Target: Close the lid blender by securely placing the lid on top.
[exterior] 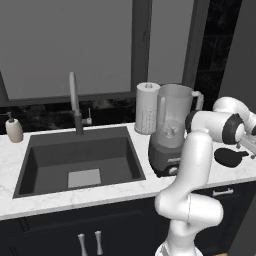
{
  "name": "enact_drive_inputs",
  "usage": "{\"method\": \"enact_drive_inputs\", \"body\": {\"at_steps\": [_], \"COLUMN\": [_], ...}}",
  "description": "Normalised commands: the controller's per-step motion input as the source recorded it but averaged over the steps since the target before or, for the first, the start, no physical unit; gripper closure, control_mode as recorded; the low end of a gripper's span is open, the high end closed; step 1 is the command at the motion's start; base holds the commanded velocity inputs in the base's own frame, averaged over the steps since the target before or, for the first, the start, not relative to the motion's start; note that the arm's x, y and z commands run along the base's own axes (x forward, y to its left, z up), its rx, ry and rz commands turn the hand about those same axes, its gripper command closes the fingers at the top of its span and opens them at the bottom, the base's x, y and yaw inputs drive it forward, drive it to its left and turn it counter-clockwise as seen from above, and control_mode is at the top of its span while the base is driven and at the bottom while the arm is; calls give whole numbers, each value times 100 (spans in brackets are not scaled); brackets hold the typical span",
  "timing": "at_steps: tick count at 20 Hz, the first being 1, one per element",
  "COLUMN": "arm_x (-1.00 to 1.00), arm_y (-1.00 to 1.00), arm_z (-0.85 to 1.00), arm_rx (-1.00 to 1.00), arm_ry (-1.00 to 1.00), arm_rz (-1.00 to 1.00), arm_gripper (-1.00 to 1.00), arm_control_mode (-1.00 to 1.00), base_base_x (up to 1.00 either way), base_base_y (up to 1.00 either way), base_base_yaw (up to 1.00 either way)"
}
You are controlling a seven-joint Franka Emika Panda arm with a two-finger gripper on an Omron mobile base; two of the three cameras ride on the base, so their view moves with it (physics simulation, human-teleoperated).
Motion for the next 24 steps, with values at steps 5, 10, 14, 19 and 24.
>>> {"method": "enact_drive_inputs", "body": {"at_steps": [5, 10, 14, 19, 24], "arm_x": [22, 9, -5, -4, 0], "arm_y": [0, 2, 11, 21, 16], "arm_z": [-19, -20, -24, -4, 0], "arm_rx": [0, 0, 0, 0, 0], "arm_ry": [2, 9, 12, 1, 0], "arm_rz": [-8, -5, -4, -3, -3], "arm_gripper": [-100, -100, -100, -100, 100], "arm_control_mode": [-100, -100, -100, -100, -100], "base_base_x": [0, 0, 0, 0, 0], "base_base_y": [0, 0, 0, 0, 0], "base_base_yaw": [0, 0, 0, 0, 0]}}
